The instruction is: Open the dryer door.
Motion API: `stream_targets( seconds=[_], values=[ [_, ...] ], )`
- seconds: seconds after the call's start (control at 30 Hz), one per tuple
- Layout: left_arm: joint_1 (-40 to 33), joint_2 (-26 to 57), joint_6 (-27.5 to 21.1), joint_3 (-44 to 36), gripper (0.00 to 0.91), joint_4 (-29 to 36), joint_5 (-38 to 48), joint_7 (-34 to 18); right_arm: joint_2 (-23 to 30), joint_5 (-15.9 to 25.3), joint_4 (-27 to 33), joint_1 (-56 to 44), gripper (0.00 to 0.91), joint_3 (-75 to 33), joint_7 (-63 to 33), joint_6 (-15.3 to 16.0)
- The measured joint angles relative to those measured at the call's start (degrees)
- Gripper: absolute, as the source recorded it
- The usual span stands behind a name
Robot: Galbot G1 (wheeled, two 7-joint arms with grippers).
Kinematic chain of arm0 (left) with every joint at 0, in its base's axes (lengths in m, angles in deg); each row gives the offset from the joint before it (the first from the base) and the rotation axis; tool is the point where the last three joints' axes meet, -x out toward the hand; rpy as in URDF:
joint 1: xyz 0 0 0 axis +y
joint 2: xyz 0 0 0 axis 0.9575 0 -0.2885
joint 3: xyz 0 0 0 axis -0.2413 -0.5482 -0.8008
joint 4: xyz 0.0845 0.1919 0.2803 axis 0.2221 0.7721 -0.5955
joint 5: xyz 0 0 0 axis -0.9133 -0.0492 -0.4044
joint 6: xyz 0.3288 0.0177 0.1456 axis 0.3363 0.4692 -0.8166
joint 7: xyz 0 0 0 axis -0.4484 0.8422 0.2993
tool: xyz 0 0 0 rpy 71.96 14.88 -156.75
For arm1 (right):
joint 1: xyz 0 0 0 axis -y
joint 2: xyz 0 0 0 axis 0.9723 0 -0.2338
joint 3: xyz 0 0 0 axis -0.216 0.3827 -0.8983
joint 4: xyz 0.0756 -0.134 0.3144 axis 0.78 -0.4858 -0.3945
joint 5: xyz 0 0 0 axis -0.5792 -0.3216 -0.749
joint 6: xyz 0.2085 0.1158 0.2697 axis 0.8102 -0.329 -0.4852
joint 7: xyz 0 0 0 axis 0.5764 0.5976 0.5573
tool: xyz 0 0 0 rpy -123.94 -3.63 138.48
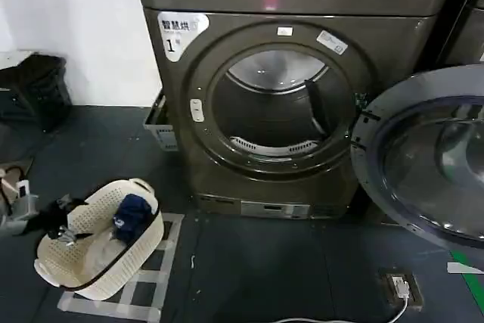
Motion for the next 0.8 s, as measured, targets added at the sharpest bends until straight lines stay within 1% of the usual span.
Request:
stream_targets(
  seconds=[0.2,0.3,0.37,0.43,0.63,0.8],
  values=[
    [0.08,0.4,1.56,-0.02,0.907,-1.16,-4.08,2.2,-0.01,0.02,0.06,-0.07,0.907,-0.23,0.04,0.03],
    [0.05,0.4,1.3,-0.02,0.907,-1.38,-3.65,2.29,-0.01,0.03,0.23,-0.18,0.907,-0.39,0.04,0.04],
    [-0.09,0.13,0.47,0.03,0.907,-1.34,-2.62,1.05,0.05,0.03,0.28,-0.18,0.907,-0.39,0.05,0.04],
    [-0.18,0.01,0.36,0.11,0.907,-1.37,-2.55,1.05,0.13,0.03,0.29,-0.19,0.907,-0.35,0.11,0.04],
    [-0.11,0.07,1.04,0.1,0.907,-2.27,-3.43,1.66,0.17,0.03,0.57,-0.37,0.907,-0.59,0.13,0.02],
    [-0.14,0.42,2.76,0.13,0.907,-2.55,-6.24,4.66,0.09,0.03,0.56,-0.51,0.907,-0.99,0.23,0.02]
  ],
)
